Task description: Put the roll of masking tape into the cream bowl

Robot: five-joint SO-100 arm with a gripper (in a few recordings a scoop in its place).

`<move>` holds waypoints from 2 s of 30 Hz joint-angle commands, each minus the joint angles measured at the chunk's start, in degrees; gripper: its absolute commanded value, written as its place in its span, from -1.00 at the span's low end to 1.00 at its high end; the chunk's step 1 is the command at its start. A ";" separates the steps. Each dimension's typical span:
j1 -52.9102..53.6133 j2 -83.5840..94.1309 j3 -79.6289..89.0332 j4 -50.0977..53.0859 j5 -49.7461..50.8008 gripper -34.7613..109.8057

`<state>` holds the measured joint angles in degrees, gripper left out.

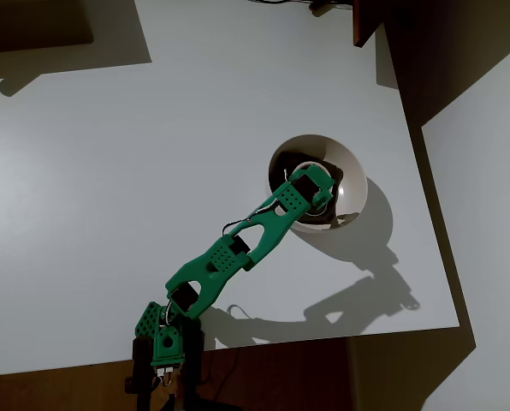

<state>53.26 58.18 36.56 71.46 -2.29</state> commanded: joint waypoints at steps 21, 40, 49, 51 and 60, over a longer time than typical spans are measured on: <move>-21.62 29.44 -4.66 17.23 5.71 -0.64; -50.27 35.42 -2.02 35.07 6.59 -0.64; -54.67 41.66 4.83 35.16 6.94 -0.64; -54.58 44.56 6.86 35.16 6.86 -0.64; -54.93 61.00 23.64 32.96 6.06 -0.64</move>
<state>-0.53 109.60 55.11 101.78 3.78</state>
